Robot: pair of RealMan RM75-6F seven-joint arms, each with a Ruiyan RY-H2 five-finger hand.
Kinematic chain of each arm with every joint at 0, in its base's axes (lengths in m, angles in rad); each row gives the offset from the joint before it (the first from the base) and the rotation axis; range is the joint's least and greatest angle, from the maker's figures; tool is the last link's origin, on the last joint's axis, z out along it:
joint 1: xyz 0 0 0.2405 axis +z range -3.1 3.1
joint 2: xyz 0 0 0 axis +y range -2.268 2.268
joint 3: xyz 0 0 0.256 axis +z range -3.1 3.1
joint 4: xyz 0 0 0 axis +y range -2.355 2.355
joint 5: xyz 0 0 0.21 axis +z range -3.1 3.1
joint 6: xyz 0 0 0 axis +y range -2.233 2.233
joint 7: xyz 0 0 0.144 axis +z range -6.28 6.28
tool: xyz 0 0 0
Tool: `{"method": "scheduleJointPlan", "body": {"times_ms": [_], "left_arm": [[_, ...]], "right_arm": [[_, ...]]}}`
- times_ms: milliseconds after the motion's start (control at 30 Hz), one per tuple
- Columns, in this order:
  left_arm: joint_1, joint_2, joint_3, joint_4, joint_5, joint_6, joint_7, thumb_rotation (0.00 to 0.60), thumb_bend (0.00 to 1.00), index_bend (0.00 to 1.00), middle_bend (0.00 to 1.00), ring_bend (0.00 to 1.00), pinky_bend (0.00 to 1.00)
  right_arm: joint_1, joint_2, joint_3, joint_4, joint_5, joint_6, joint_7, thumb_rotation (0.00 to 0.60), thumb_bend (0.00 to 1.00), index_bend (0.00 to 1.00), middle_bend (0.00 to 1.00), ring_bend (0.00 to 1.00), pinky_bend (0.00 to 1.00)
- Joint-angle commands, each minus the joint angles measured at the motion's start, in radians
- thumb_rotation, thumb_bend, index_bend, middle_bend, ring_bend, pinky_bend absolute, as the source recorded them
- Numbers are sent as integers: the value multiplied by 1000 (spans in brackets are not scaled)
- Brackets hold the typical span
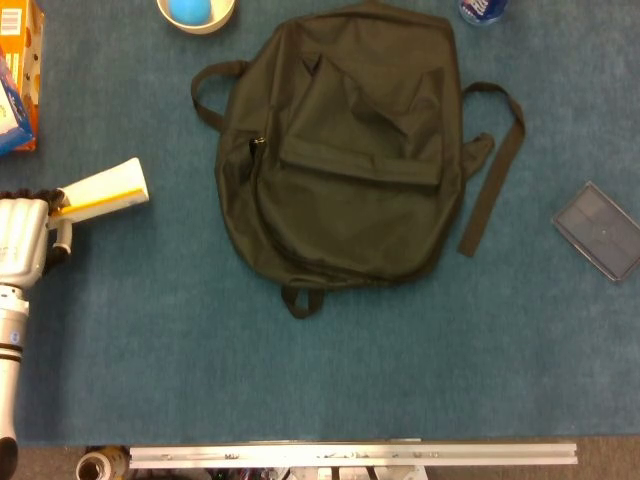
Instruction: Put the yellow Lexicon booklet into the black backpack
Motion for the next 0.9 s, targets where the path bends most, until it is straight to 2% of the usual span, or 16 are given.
{"method": "scheduleJointPlan", "body": {"times_ms": [33,200,400,633,900], "left_arm": [[4,6,12,56,97,69,-78,600,480,685,581,460,420],[-6,22,29,116,208,132,-160,600,445,729,612,468,420],[-22,55,44,148,293,174,-217,600,422,738,619,469,420],[-40,87,53,147,349,195,-276,600,395,739,619,469,420],[-45,95,60,153,399,242,-320,600,394,739,619,469,420]], "right_arm": [[33,5,-8,-49,-4,-58,5,600,227,400,465,399,570],[90,17,-11,-133,11,-168,51,600,219,400,465,399,570],[157,8,-2,-188,32,-266,57,600,194,400,465,399,570],[215,-28,25,-229,82,-329,75,600,161,400,465,396,568],[269,-41,20,-251,118,-403,44,600,125,400,465,396,568]]}}
